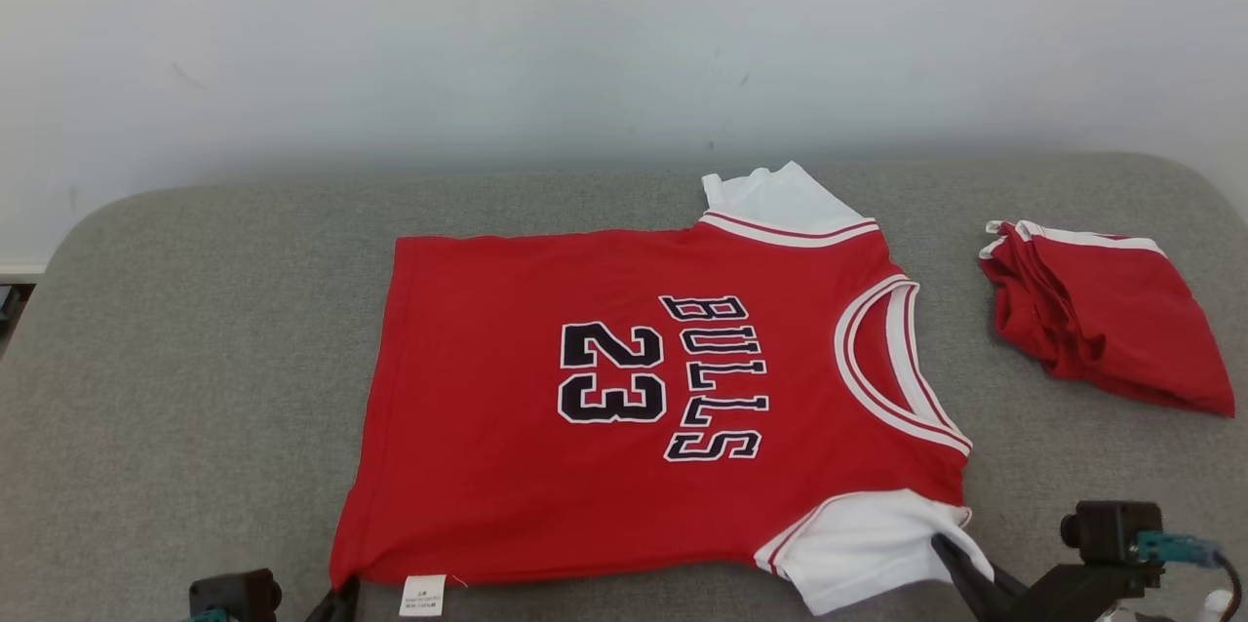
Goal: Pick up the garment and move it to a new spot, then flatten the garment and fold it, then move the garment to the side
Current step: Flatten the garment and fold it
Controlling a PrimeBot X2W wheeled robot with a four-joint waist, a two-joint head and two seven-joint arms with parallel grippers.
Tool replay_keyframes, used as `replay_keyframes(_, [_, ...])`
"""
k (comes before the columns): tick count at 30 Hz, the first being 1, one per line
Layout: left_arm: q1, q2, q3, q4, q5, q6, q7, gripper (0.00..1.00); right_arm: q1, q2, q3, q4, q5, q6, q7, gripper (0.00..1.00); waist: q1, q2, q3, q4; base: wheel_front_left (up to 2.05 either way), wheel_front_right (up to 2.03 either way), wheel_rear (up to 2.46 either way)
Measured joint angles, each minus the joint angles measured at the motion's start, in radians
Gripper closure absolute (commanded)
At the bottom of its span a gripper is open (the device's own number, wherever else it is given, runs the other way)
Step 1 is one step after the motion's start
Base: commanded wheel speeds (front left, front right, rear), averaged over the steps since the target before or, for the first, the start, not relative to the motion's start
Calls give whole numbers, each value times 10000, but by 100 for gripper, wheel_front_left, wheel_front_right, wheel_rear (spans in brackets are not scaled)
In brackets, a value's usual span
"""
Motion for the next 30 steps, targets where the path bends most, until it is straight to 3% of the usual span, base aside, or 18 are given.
replay_keyframes(4, [-64,29,0,-111,-25,-67,128,100,-52,-38,-293,-476,483,230,29,100,0,0,-38,-38,0,0,0])
replay_keyframes(11, [-1069,265,21,-161,-374,-428,593,100,-965,-439,-355,-477,466,268,596,100,0,0,-20,-117,0,0,0])
replay_keyframes(15, [-1869,295,-31,138,-560,-593,1022,100,-1713,-782,-197,46,196,267,1051,100,0,1,127,-109,0,0,0])
replay_keyframes(30, [-4462,393,-265,2472,-1195,-834,2372,100,-5967,-268,792,3127,-128,813,2688,100,1,0,1116,-243,0,0,0])
